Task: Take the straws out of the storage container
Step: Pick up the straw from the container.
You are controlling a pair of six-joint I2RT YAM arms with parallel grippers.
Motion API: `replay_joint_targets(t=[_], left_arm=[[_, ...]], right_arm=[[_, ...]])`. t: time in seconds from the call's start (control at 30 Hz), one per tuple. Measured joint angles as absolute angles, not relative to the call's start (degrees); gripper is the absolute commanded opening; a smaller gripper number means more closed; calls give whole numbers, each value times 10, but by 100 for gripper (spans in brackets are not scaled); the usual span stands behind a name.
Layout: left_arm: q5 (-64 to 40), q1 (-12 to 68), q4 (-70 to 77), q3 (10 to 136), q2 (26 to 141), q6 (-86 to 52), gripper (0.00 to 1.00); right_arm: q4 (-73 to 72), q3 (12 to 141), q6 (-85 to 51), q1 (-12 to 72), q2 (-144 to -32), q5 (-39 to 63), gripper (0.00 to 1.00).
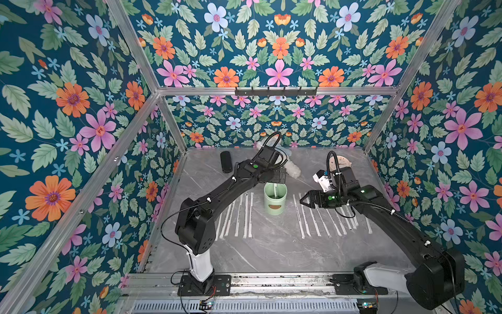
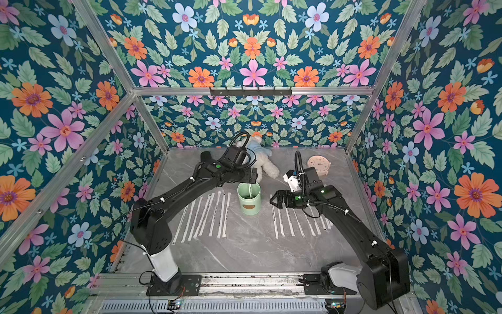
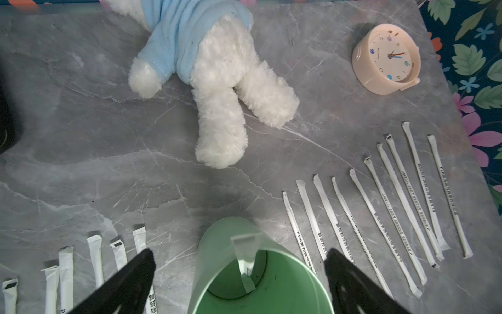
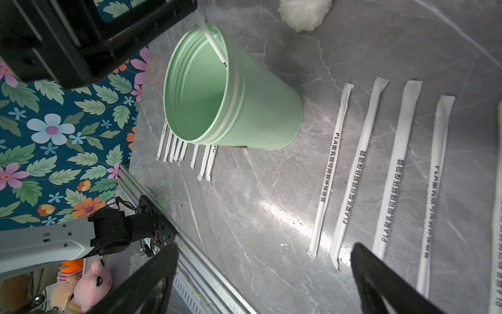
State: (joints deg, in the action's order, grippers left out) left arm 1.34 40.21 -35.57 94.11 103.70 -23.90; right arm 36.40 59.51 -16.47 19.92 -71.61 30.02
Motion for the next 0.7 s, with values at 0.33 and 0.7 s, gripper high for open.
replay_joint_targets(t=[0.33, 0.7], left_arm=[[15, 407, -352, 945, 1062, -242, 50], [16, 407, -352, 953, 1073, -243, 22]], right_arm=[[363, 588, -164, 199, -719, 300, 99], [362, 588, -164, 199, -730, 300, 99]])
